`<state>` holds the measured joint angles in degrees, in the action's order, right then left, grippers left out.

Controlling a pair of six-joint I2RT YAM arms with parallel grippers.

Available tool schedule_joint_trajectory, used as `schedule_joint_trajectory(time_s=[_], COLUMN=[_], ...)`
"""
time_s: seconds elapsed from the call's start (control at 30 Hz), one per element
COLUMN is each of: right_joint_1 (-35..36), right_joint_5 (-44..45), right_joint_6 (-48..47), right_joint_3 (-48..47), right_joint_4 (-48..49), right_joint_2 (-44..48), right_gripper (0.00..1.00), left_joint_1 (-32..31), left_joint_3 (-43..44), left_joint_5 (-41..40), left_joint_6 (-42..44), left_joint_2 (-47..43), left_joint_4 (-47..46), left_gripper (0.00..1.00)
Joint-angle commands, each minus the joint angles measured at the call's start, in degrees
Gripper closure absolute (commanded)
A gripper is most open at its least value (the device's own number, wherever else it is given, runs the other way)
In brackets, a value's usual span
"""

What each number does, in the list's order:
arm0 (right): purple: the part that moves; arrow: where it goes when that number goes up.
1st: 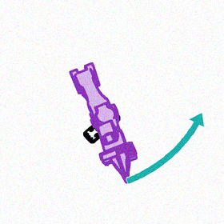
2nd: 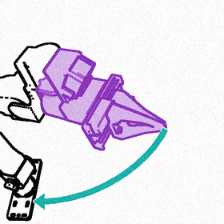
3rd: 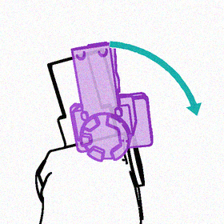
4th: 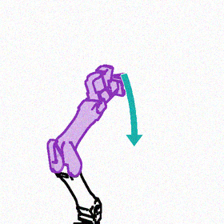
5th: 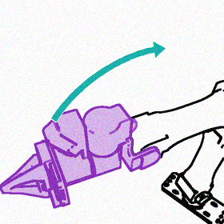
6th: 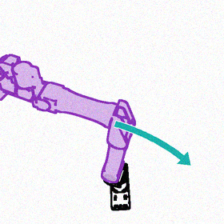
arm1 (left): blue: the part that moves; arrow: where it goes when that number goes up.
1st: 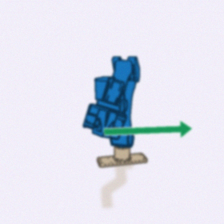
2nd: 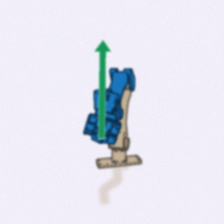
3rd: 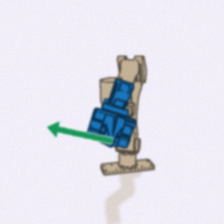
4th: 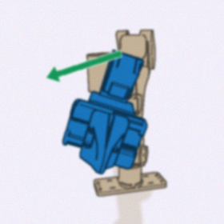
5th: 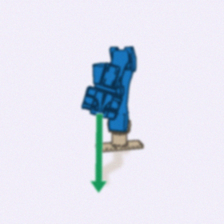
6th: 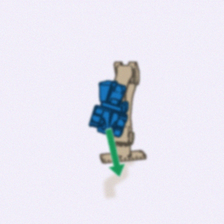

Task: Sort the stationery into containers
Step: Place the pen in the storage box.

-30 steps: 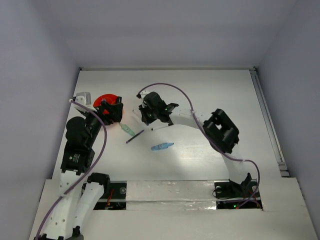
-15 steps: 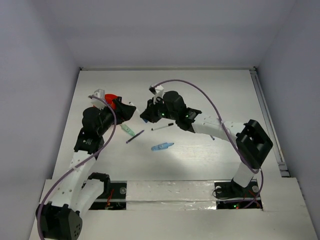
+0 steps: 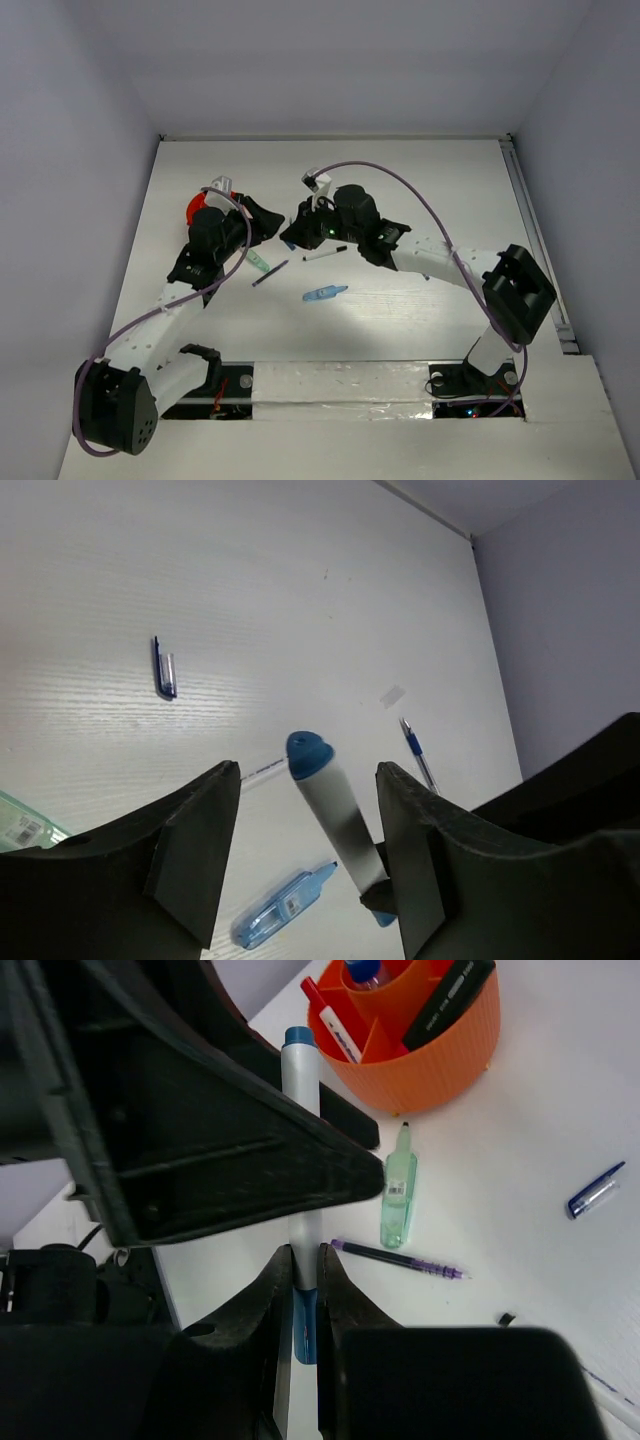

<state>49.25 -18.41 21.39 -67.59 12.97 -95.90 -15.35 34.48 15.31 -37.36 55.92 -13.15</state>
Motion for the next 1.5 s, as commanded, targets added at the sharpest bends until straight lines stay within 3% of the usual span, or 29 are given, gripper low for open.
schedule_joint_trajectory(time_s=[0.0, 0.17, 0.3, 0.6, 0.63, 0.73, 0.83, 0.87, 0.97, 1.03, 1.3, 1.47], right_joint_1=[0.8, 0.8, 0.8, 0.8, 0.8, 0.8, 0.8, 0.8, 0.8, 0.8, 0.8, 0.8], right_joint_5=[-1.3, -1.4, -0.8, -0.1, -0.1, -0.6, -1.5, -1.7, -1.4, -0.5, 2.4, 4.1], right_joint_6=[0.4, 0.5, 0.6, 0.8, 0.9, 1.4, 1.9, 2.0, 2.0, 1.9, 0.4, -0.6], right_joint_3=[0.7, 1.0, 1.1, 1.3, 1.3, 1.1, 1.1, 1.0, 1.2, 2.1, 10.1, 15.6], right_joint_4=[4.4, 4.3, 3.9, 3.7, 3.7, 3.6, 3.4, 3.2, 2.1, 1.7, 0.6, 0.0], right_joint_2=[2.7, 2.7, 2.4, 2.1, 2.1, 1.9, 1.7, 1.7, 2.6, 3.7, 13.2, 17.8], right_gripper=[1.0, 0.99, 0.99, 0.99, 0.99, 0.99, 0.87, 0.71, 0.44, 0.35, 0.32, 0.32], left_joint_1=[-1.3, -1.9, -1.9, -2.4, -2.4, -2.9, -2.9, -2.9, -2.9, -2.9, -2.9, -2.9], left_joint_3=[2.3, 2.4, 3.2, 2.8, 2.8, 3.0, 3.1, 3.3, 4.2, 4.7, 4.6, -1.4], left_joint_5=[-3.1, -6.2, -7.7, -11.8, -11.8, -12.3, -13.5, -14.2, -19.1, -22.8, -47.0, -62.9], left_joint_6=[0.7, 0.6, 1.1, 1.8, 1.8, 1.8, 1.9, 1.8, 1.9, 2.0, 3.9, 4.0], left_joint_2=[0.6, -0.3, -1.2, -3.0, -3.2, -3.2, -3.4, -3.5, -4.3, -4.9, -8.4, -11.0], left_joint_4=[-3.8, -4.3, -3.0, -1.0, -1.1, -1.2, -0.8, -0.7, 0.2, 0.9, 2.7, -3.9], left_gripper=[0.49, 0.69, 0.76, 0.76, 0.78, 0.97, 1.0, 1.0, 1.0, 1.0, 1.0, 1.0])
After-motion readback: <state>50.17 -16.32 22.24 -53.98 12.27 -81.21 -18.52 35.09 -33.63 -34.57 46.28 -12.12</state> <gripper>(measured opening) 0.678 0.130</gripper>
